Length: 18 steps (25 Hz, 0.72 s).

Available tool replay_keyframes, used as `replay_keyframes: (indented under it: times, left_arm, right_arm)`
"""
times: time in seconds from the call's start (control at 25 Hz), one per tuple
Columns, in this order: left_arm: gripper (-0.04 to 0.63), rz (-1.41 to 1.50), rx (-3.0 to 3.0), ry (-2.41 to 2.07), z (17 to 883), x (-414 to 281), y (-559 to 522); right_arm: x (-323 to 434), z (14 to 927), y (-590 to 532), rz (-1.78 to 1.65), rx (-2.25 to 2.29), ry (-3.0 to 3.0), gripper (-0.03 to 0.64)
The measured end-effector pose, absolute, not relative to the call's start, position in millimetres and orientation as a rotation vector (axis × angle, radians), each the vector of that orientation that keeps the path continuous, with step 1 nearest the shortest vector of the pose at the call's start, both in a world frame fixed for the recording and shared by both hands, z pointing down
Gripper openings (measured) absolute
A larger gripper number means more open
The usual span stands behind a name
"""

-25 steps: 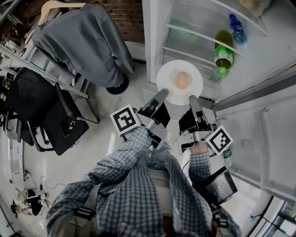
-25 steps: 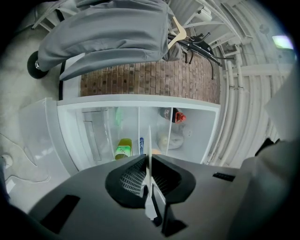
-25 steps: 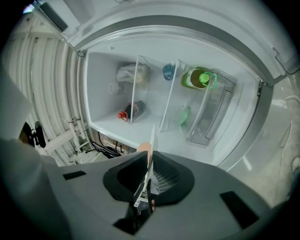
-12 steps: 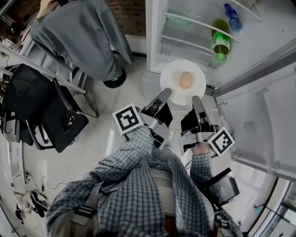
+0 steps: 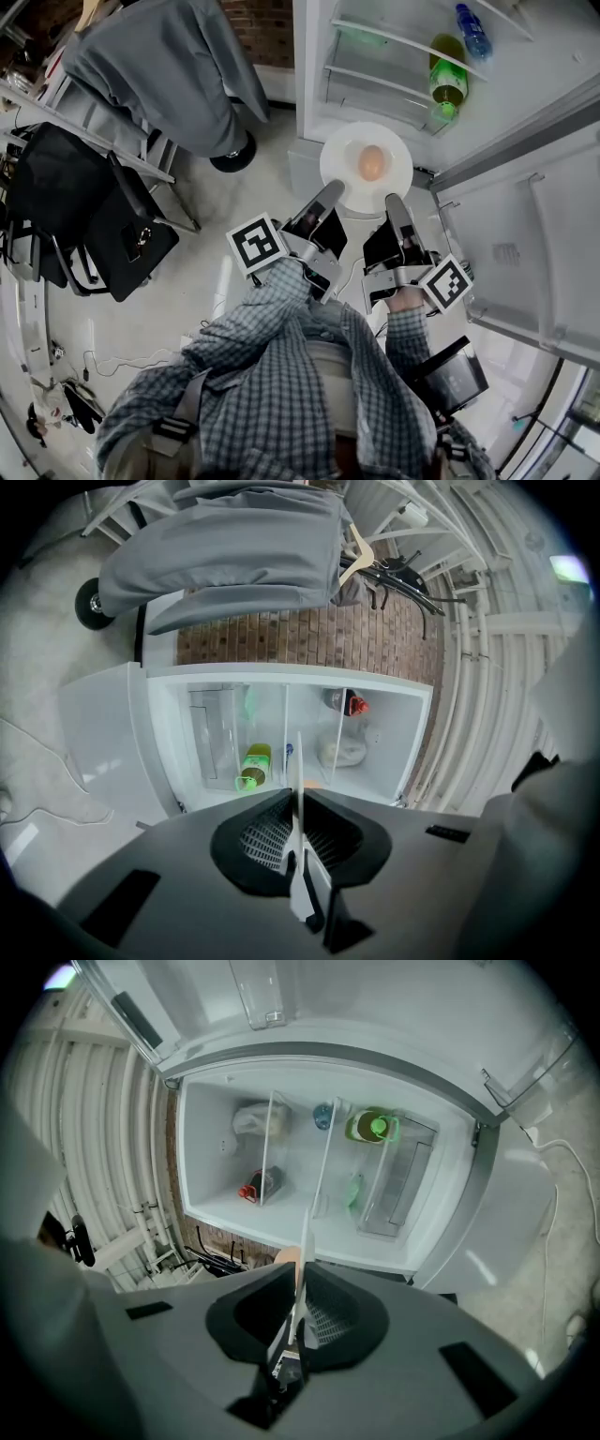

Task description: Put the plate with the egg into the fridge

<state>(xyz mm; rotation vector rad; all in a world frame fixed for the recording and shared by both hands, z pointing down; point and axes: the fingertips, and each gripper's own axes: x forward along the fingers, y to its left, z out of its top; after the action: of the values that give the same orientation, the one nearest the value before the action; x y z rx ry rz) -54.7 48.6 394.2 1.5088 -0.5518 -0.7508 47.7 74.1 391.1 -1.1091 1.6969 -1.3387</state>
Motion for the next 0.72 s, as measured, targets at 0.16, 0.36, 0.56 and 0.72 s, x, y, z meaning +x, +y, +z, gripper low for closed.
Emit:
replay_keyframes:
  times: [0.16, 0.36, 0.56, 0.72]
  left_arm:
    - [0.035, -0.76, 1.501, -0.565, 395.4, -55.7, 50.3]
    - [0.035, -0.769, 1.501, -0.574, 396.5, -56.4, 52.7]
    - [0.035, -0.768, 1.508, -0.574, 397.2, -56.6, 54.6]
    - [0.035, -0.766, 1.505, -0.566, 398.0, -55.9, 50.8]
  right_arm:
    - [47.5, 392.5, 74.9, -1.357, -1.099, 1.705, 0.032]
    - [46.9, 391.9, 75.1, -1.363, -1.076, 1.708, 0.032]
    - [47.2, 393.4, 77.4, -1.364, -1.067, 1.693, 0.032]
    - [48.1, 394.6, 74.3, -1.356, -1.071, 1.69, 0.032]
